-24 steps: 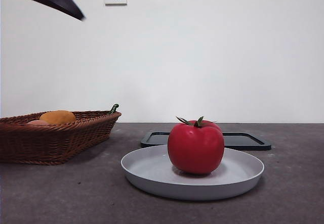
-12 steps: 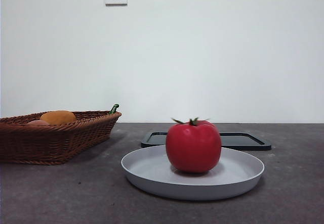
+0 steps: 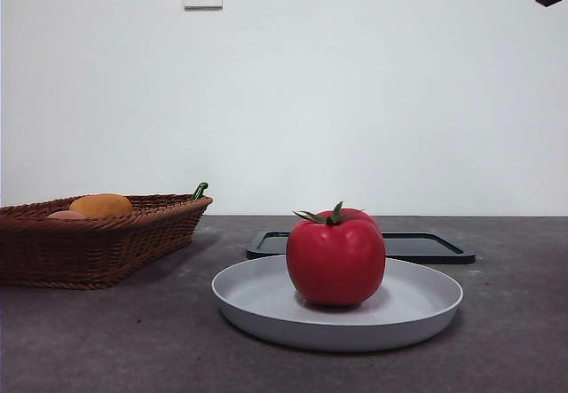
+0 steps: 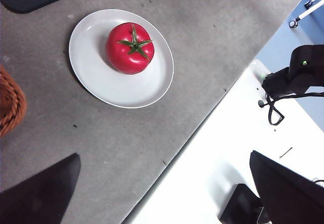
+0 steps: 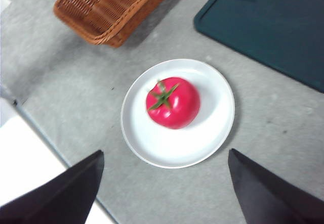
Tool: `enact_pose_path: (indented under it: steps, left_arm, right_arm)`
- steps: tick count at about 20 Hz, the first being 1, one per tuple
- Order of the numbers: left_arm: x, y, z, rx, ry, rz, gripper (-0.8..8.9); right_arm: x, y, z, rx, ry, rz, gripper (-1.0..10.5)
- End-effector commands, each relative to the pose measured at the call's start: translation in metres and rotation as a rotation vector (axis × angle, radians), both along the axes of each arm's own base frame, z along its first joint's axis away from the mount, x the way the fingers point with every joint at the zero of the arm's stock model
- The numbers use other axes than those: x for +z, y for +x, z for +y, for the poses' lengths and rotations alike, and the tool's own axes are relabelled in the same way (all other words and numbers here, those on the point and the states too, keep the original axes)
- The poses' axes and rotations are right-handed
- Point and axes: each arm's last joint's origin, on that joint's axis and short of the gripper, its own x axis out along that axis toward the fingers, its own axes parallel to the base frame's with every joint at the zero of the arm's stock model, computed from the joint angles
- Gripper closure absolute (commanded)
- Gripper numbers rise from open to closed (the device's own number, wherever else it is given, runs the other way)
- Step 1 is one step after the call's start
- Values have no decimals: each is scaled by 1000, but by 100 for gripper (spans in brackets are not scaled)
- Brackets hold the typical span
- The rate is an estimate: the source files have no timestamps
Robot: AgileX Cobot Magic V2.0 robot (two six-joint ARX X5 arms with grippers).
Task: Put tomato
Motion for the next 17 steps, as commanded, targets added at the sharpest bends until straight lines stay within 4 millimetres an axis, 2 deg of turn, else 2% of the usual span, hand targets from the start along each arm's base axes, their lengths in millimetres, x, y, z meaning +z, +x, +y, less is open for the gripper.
enact_pose_path:
  steps: [1, 7, 12, 17]
  left_arm:
    - [3, 2, -2, -23, -11, -37, 283]
    - [3, 2, -2, -23, -11, -40, 283]
    - [3, 2, -2, -23, -12, -41, 283]
    - [3, 2, -2, -23, -12, -42, 283]
  right_arm:
    - [1, 8, 8, 25, 6, 21, 556]
    - [-24, 43, 48, 133, -31, 88, 554]
    - [-58, 75, 81, 164, -104, 124, 553]
    - [-88, 94, 104, 185, -151, 158, 501]
